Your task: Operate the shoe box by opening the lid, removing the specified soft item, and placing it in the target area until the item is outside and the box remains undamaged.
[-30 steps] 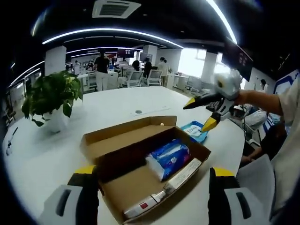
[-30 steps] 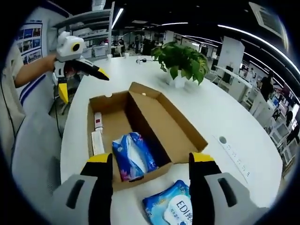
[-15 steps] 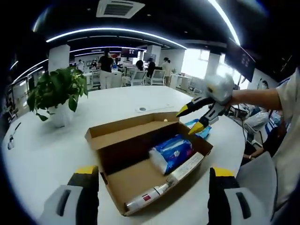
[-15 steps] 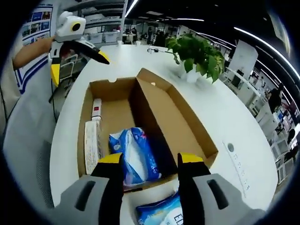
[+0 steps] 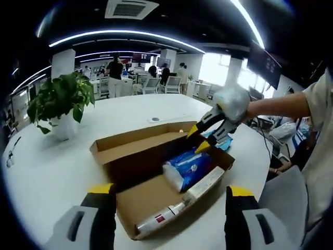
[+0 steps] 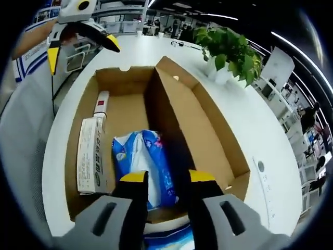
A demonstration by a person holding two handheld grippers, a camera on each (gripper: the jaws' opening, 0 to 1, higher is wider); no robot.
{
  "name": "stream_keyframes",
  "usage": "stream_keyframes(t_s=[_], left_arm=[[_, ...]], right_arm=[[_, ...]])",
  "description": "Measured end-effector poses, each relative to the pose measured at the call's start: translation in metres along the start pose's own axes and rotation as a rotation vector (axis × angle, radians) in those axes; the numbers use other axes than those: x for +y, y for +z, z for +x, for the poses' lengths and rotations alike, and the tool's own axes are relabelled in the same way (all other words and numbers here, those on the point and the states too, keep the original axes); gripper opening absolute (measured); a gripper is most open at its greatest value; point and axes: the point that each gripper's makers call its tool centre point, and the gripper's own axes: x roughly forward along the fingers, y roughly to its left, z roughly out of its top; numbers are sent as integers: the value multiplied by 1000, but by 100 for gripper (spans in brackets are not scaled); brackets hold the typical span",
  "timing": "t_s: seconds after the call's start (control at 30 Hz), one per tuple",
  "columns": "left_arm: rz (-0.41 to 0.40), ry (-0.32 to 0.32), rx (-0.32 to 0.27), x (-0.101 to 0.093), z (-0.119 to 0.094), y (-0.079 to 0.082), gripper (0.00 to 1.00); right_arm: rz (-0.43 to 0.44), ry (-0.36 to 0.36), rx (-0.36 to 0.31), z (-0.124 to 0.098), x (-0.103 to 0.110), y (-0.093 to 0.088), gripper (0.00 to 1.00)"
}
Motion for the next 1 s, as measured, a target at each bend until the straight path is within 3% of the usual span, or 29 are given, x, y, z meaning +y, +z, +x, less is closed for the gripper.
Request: stream_keyframes(t_s=[0.33,0.6,0.9,1.0], left_arm=[[104,-92,49,-19,36,6,64],[202,-196,115,-41,79,9,54],[302,-291,174,-60,119,8,42],[318,-327,203,-69,130,5,31]], right_arm=[[-3,-3,28,16,-2,-6,15],[1,12,38,21,2,-7,1],[29,16,34,21,1,-6,0],[38,16,34,21,1,-5,0]])
